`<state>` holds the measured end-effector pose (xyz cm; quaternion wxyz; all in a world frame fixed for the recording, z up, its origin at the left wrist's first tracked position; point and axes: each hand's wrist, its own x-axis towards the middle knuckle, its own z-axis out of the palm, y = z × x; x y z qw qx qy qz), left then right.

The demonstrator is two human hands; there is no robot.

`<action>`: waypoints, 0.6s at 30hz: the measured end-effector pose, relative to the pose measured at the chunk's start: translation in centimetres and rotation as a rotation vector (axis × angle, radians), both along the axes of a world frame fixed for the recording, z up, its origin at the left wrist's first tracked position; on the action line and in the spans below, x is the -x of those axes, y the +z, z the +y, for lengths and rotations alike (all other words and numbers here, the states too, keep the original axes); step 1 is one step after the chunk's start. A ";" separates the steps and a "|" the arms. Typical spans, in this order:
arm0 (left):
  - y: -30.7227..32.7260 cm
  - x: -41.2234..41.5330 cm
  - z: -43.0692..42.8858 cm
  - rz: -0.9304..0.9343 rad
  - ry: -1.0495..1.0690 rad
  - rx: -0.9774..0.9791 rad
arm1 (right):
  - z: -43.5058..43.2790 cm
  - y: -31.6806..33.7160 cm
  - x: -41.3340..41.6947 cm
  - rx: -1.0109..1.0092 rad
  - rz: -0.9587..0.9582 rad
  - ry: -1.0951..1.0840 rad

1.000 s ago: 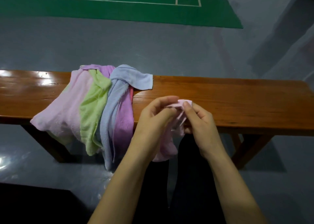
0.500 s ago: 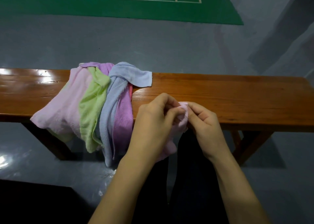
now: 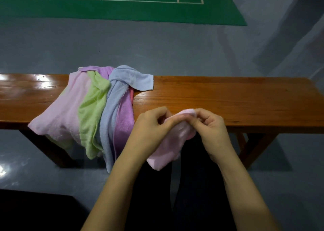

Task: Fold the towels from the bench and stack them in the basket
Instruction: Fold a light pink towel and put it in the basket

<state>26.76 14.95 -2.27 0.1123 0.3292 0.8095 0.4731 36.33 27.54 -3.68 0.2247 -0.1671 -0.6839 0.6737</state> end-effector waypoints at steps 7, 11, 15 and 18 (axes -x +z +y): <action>-3.2 4.0 -4.8 0.320 -0.184 0.127 | 3.2 -1.9 -0.4 0.413 0.117 -0.501; -1.7 5.0 -7.1 0.271 -0.199 -0.142 | 3.7 -3.1 -1.1 0.468 0.074 -0.588; 0.5 4.2 -6.8 0.030 -0.277 -0.267 | 3.3 -4.4 -0.6 0.467 0.059 -0.632; 1.5 5.2 -7.5 0.080 -0.291 -0.132 | 3.7 -4.7 -0.6 0.452 0.074 -0.675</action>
